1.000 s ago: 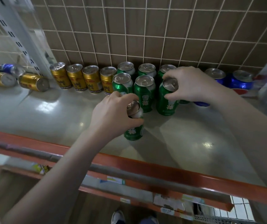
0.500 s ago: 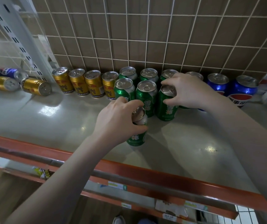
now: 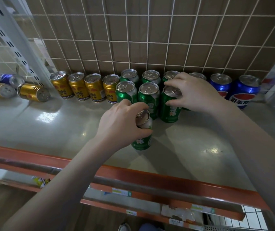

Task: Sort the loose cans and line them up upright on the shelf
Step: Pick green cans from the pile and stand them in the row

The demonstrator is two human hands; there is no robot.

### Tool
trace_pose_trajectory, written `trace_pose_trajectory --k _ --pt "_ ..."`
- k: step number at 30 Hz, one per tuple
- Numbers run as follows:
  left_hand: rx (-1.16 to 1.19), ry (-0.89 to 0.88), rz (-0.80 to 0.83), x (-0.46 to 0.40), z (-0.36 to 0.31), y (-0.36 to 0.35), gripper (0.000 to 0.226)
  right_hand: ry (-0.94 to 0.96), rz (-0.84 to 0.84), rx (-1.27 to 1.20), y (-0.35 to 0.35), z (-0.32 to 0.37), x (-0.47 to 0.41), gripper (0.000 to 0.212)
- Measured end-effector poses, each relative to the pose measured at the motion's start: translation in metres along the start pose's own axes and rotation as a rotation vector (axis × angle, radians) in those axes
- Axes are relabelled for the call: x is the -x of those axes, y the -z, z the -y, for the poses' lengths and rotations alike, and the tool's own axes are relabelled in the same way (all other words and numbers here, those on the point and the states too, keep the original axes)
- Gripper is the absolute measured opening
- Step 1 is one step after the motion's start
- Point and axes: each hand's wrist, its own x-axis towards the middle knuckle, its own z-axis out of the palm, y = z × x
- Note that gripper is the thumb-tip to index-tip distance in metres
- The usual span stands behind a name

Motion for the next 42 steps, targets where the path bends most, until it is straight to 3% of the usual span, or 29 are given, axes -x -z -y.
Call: trace_pose_trajectory --k 7,11,15,21,28,35,42 --pt "-0.003 -0.047 0.011 -0.006 -0.008 0.000 0.066 -0.179 -0.235 -0.085 -0.022 -0.016 0.060 0.048" --pt "-0.003 -0.067 0.025 -0.009 -0.020 -0.005 0.066 -0.414 -0.115 -0.040 -0.063 -0.027 0.102 0.043" --pt "-0.027 -0.119 0.034 -0.015 -0.039 -0.009 0.065 -0.568 -0.095 -0.015 -0.091 -0.035 0.139 0.024" --pt "-0.052 -0.185 0.031 -0.029 -0.072 -0.013 0.062 -0.499 -0.162 0.022 -0.094 -0.043 0.160 0.021" --pt "-0.090 -0.279 -0.012 -0.057 -0.106 -0.014 0.061 -0.525 -0.131 -0.025 -0.093 -0.044 0.160 0.023" --pt "-0.102 -0.279 -0.065 -0.085 -0.129 -0.006 0.062 -0.520 -0.232 0.051 -0.097 -0.039 0.161 0.042" --pt "-0.153 -0.256 -0.054 -0.105 -0.136 -0.019 0.061 -0.543 -0.219 0.093 -0.102 -0.037 0.160 0.022"
